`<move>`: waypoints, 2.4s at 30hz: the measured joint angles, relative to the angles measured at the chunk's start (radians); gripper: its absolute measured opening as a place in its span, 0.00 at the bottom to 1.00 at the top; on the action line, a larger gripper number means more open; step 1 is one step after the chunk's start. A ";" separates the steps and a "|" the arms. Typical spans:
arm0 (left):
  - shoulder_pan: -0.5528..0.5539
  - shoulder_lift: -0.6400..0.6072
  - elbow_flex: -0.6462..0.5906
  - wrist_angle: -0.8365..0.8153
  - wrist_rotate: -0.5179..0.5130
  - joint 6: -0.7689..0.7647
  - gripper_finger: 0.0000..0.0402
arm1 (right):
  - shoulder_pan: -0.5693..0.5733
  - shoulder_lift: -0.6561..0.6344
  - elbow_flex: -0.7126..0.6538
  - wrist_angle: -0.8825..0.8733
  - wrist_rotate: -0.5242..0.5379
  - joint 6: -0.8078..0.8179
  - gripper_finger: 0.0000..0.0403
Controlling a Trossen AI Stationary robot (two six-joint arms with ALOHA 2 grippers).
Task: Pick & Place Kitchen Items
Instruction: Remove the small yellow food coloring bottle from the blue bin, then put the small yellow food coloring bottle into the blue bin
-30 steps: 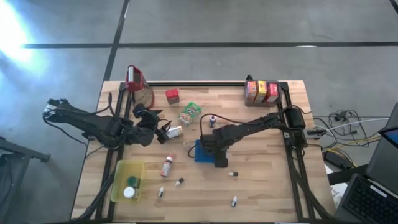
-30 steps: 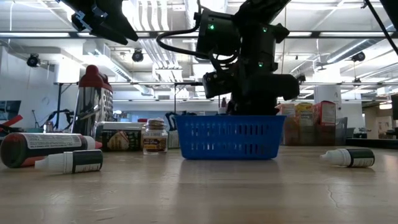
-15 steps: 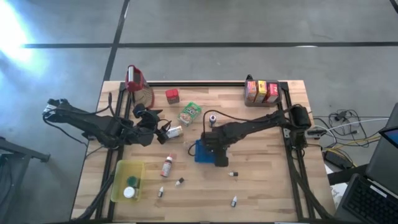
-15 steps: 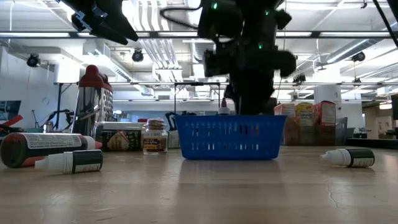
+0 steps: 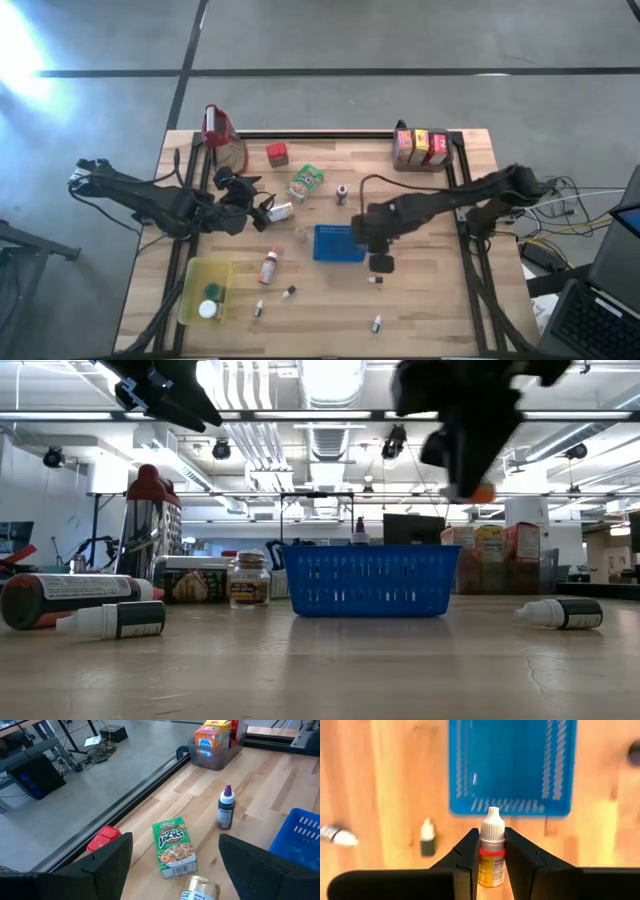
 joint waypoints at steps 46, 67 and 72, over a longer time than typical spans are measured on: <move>0.000 0.000 0.000 -0.001 0.000 0.000 0.75 | 0.059 -0.111 -0.497 0.271 0.049 0.245 0.46; 0.000 0.000 0.000 -0.001 0.000 0.000 0.75 | 0.040 -0.151 -0.383 0.111 0.071 0.343 0.34; 0.000 0.000 0.000 -0.001 0.000 0.000 0.75 | 0.040 -0.142 -0.385 0.114 0.072 0.389 0.37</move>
